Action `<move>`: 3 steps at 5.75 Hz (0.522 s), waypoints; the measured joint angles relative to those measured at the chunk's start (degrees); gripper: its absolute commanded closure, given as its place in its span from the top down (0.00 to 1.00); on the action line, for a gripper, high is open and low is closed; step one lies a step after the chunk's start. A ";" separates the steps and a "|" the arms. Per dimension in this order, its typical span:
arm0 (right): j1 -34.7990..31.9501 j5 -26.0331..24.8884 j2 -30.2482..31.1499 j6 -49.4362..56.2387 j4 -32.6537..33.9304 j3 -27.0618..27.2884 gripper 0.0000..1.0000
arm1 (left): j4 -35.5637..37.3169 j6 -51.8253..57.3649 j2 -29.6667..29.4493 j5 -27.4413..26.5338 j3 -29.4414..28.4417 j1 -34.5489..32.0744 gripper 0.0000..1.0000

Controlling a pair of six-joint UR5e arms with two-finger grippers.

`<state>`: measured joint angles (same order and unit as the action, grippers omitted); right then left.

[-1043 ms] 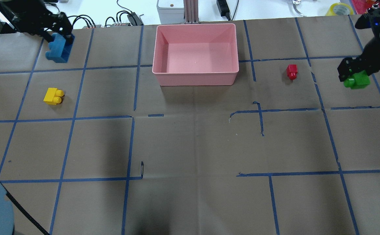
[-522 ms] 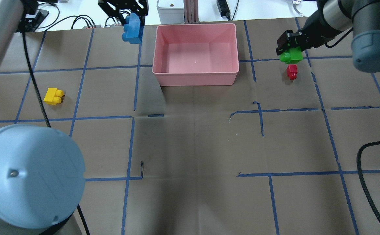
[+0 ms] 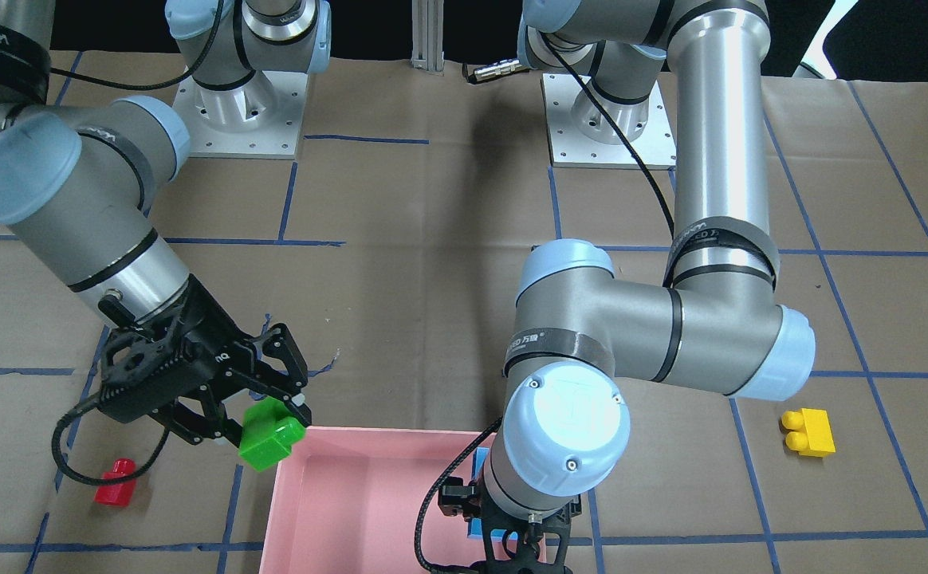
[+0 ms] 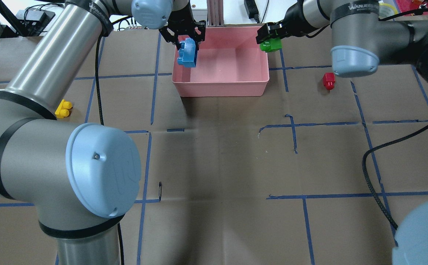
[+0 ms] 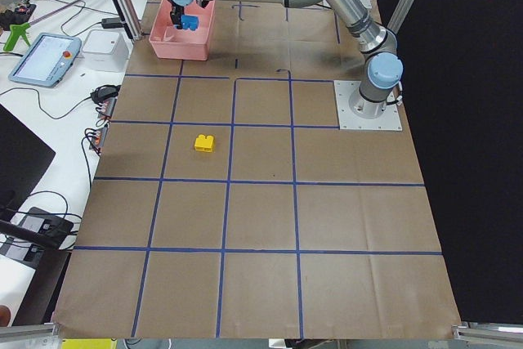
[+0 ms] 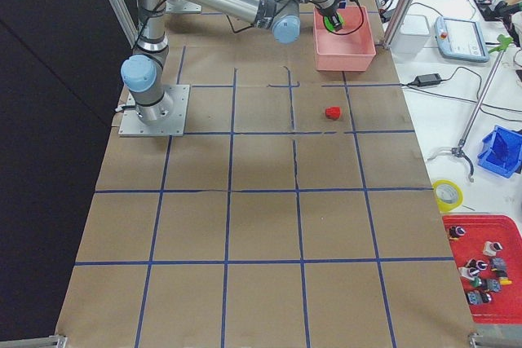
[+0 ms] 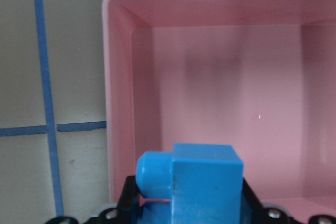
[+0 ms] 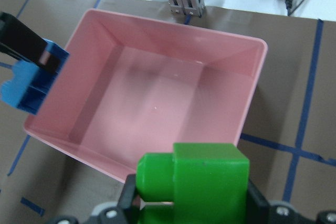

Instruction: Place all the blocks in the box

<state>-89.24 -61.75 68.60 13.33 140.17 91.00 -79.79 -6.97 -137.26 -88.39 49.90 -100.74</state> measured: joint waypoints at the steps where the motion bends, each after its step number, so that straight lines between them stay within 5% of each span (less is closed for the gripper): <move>1: -1.61 1.49 -3.62 -0.89 4.55 -1.85 0.21 | 0.65 -0.36 -0.37 -0.18 0.23 -0.32 1.00; 2: -3.07 2.05 -6.28 -2.28 8.01 -2.94 0.99 | 1.00 -0.59 -0.11 -0.23 0.13 -0.34 1.00; 3: -3.97 2.31 -7.62 -3.56 9.55 -3.42 1.00 | 1.09 -0.48 1.02 -0.19 -0.20 0.18 1.00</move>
<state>-93.21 -59.44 60.98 9.77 149.72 87.58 -78.69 -7.45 -136.24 -88.58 49.69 -100.56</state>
